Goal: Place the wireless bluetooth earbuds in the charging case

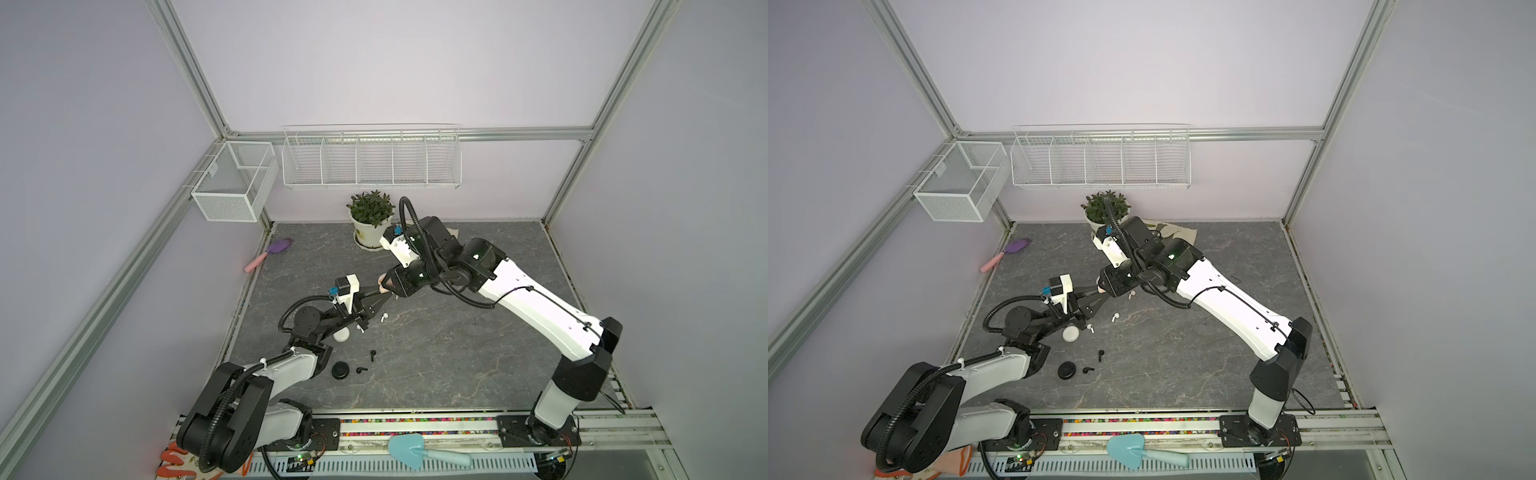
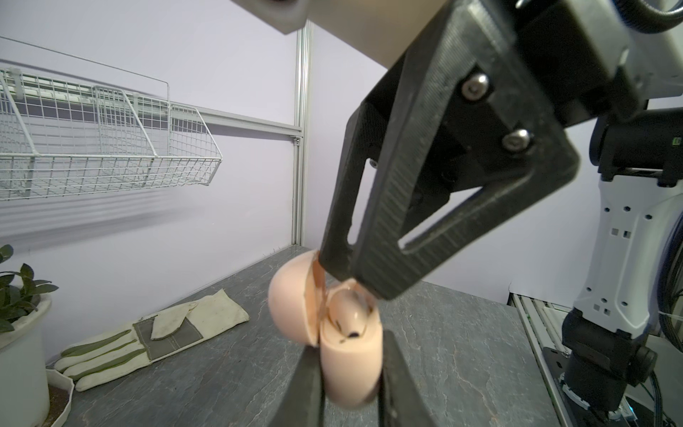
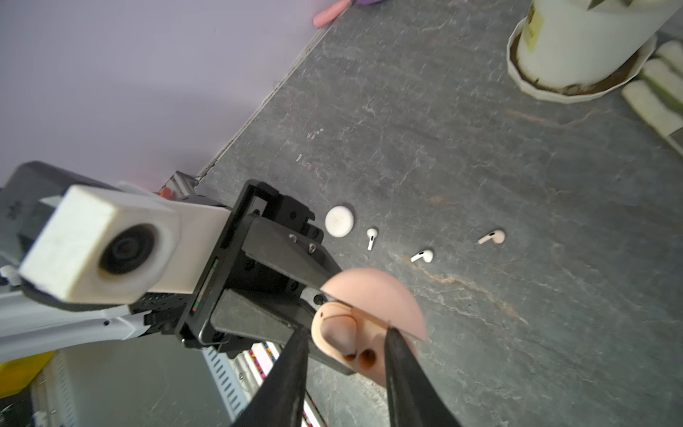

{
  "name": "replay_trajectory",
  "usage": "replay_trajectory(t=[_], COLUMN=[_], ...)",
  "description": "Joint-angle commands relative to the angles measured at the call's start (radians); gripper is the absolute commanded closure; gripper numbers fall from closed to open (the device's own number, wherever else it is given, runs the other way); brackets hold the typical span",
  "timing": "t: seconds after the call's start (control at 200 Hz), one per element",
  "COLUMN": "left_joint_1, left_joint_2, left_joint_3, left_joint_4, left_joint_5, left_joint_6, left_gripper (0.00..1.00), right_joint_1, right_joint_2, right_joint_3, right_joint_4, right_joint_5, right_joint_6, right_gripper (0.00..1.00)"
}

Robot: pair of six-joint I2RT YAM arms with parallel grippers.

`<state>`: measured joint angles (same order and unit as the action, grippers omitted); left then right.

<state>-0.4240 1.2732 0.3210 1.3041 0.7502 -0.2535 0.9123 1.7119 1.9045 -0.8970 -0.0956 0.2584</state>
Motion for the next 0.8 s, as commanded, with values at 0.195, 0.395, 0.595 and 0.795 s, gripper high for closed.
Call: replay_trajectory(t=[0.195,0.395,0.595,0.795], left_joint_1=[0.0,0.001,0.001,0.001], left_joint_2=[0.008,0.034,0.029,0.027], left_joint_3=[-0.04,-0.047,-0.056,-0.048], left_joint_4=[0.042,0.07,0.062,0.034], left_joint_5=[-0.139,-0.164,-0.172,-0.164], left_joint_6=[-0.022,-0.064,-0.066,-0.058], left_gripper=[1.0,1.0,1.0,1.0], right_joint_1=[-0.119,-0.203,-0.195,-0.173], right_joint_2=[-0.172,0.105,0.373,0.486], right_joint_3=[-0.398,-0.339,-0.187,-0.107], right_joint_4=[0.366,0.361,0.305,0.262], right_joint_5=[0.256,0.167,0.075,0.143], right_joint_6=[0.091,0.232,0.3,0.279], right_gripper=[0.51,0.54,0.47,0.44])
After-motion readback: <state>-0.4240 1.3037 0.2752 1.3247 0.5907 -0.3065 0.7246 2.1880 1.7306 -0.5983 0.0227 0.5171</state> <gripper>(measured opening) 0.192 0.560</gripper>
